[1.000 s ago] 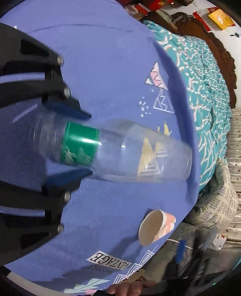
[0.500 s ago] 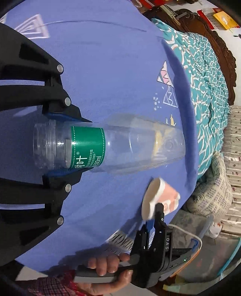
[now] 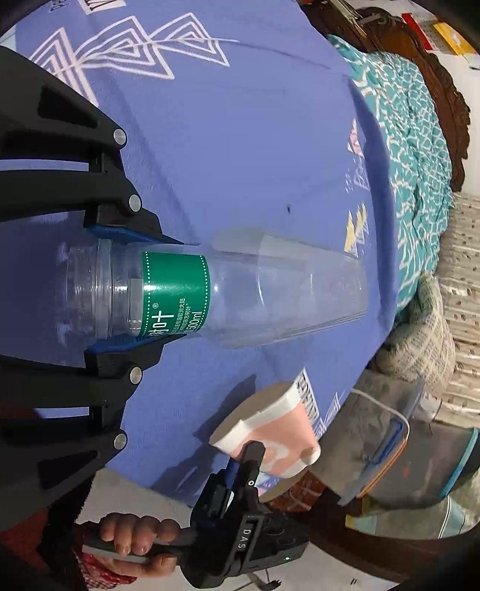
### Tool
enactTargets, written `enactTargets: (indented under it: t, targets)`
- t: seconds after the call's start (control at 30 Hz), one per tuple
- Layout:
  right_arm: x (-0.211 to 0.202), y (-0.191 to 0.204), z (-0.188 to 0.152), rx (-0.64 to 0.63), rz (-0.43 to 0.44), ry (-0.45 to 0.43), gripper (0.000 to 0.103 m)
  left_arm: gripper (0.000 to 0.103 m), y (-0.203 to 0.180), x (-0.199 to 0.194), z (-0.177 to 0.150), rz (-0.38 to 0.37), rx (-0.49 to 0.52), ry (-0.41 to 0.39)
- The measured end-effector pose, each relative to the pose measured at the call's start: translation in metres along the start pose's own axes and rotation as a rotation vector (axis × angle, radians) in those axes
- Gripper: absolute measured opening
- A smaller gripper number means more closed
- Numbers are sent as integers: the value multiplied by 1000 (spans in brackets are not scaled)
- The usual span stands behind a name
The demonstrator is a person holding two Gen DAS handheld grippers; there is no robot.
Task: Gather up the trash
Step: 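Carry the bottle and pink cup to the beige bin and release both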
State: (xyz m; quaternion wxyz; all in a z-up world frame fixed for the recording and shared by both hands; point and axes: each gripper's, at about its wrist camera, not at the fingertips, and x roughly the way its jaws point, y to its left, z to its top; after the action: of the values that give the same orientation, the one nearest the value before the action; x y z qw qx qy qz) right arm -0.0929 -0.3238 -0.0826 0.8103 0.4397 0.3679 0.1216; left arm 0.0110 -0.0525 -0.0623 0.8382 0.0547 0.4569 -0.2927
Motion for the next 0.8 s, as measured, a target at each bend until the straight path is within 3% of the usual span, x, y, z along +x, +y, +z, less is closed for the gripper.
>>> enactTargets:
  t: [0.23, 0.4, 0.63, 0.8]
  targets:
    - [-38, -27, 14, 18, -35, -103, 24, 37, -50, 2, 25, -59, 119, -32]
    - [-74, -66, 25, 69, -84, -206, 24, 37, -105, 32, 57, -126, 237, -12]
    - [-162, -132, 67, 149, -196, -411, 24, 37, -209, 95, 113, -230, 421, 33]
    - [-213, -178, 108, 194, -326, -525, 24, 37, -297, 151, 154, -290, 542, 72]
